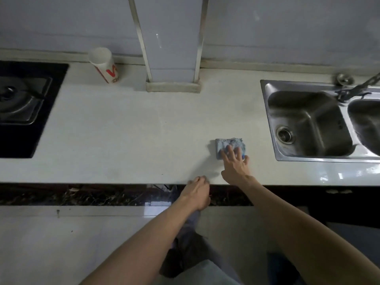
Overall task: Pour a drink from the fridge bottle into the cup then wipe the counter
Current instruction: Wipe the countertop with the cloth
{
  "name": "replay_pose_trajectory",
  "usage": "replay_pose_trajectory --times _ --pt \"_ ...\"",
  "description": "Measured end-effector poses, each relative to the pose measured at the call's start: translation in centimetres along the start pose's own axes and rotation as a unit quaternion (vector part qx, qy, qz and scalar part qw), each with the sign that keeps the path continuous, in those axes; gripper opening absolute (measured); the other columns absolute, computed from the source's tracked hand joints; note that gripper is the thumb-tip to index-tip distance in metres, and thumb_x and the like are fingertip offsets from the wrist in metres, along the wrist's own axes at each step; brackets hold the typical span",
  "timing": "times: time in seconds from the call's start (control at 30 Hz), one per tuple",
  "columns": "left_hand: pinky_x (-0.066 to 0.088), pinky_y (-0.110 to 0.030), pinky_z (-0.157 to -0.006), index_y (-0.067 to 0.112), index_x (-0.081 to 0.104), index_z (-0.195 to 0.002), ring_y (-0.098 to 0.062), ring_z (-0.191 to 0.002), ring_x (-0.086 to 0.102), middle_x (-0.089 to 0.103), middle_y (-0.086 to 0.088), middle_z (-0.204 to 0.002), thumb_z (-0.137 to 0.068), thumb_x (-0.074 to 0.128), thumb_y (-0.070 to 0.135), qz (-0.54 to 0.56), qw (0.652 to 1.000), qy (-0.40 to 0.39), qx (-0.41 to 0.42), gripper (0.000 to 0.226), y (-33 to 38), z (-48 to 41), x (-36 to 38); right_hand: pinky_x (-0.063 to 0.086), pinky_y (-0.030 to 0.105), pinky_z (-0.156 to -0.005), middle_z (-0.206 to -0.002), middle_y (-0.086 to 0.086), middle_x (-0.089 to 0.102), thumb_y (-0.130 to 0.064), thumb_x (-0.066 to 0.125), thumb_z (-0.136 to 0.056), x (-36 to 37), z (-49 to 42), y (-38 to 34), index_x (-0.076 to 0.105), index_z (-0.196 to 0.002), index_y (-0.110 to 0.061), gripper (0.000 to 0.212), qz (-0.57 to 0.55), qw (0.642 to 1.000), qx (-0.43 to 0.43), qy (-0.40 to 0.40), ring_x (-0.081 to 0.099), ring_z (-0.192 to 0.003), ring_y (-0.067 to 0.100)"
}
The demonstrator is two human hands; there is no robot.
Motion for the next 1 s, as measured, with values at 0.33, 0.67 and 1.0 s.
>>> replay_pose_trajectory --times 0.33,0.67,1.0 --pt "0.035 -0.038 -0.111 0.004 0.056 -0.127 -0.029 -0.129 0.045 0.051 -0.014 -0.135 -0.092 0.049 0.02 -0.014 0.999 0.051 -0.004 0.039 0.7 -0.1 1.3 0.009 0.069 -0.112 -0.161 0.011 -0.001 -0.017 0.05 -0.086 5.0 8.2 0.3 0.008 -0.153 -0.019 0.08 -0.006 0.999 0.051 -0.018 -0.003 -0.146 0.044" --pt "0.036 -0.037 -0.11 0.001 0.055 -0.127 -0.03 -0.129 0.046 0.052 -0.014 -0.136 -0.093 0.049 0.015 -0.017 0.998 0.049 -0.021 0.037 3.3 -1.2 0.6 0.005 0.058 -0.118 -0.161 0.018 0.004 -0.017 0.049 -0.086 5.4 9.6 2.0 0.011 -0.153 -0.015 0.077 -0.059 0.994 0.094 -0.009 0.001 -0.146 0.047" --pt "0.037 -0.04 -0.108 0.002 0.056 -0.124 -0.028 -0.13 0.042 0.044 -0.012 -0.139 -0.094 0.048 0.013 0.022 0.999 0.037 -0.03 0.033 8.4 -8.6 -2.9 -0.002 0.052 -0.121 -0.16 0.028 -0.004 -0.016 0.045 -0.088 3.3 5.7 8.1 0.001 -0.155 -0.007 0.08 -0.061 0.993 0.095 -0.035 -0.004 -0.146 0.05"
Point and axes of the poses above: each hand's wrist, its own z-axis away from the middle knuckle, its own x-axis out of the palm, y = z × x, the point moved 3 cm from there along -z, towards the middle knuckle
